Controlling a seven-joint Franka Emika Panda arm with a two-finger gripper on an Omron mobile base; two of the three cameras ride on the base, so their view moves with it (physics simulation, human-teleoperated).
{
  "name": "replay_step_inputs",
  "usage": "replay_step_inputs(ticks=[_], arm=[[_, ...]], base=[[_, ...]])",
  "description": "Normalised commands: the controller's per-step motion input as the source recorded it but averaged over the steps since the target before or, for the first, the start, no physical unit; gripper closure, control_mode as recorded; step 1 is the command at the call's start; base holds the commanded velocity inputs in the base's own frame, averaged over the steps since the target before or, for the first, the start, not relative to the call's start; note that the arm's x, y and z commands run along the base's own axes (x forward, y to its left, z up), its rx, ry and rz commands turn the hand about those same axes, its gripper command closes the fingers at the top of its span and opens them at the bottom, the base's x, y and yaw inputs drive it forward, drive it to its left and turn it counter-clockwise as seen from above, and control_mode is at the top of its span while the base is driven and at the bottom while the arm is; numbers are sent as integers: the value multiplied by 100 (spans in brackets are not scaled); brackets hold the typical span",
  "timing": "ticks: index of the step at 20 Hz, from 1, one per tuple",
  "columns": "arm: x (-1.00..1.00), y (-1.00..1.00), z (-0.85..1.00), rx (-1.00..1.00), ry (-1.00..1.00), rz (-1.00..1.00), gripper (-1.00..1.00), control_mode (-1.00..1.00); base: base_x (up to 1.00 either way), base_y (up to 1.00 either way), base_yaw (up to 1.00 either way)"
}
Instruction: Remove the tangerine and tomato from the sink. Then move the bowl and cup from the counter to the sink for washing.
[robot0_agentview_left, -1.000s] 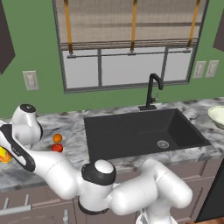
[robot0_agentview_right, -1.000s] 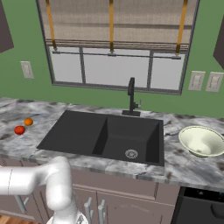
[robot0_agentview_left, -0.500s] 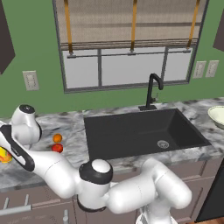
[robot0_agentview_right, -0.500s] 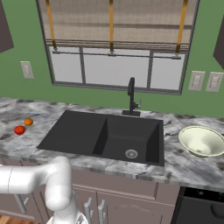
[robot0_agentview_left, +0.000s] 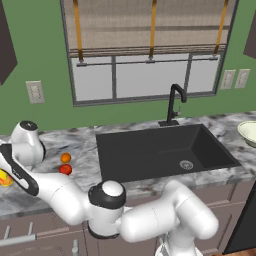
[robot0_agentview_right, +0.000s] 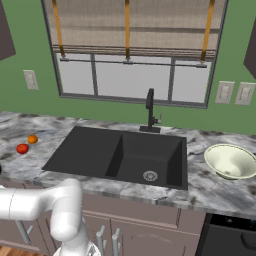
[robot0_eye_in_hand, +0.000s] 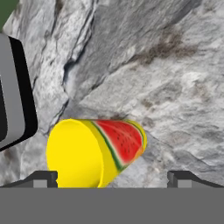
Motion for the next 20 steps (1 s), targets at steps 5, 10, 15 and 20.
replay_step_inputs(ticks=[5,10,15,20], arm=[[10,11,-6,-1,2,0,-100,-100],[10,8,-8,-1,4,0,-100,-100],[4,7,-5,0,2,0,-100,-100],[0,6,-6,0,1,0,-100,-100]], base=[[0,0,0],[0,0,0],[0,0,0],[0,0,0]])
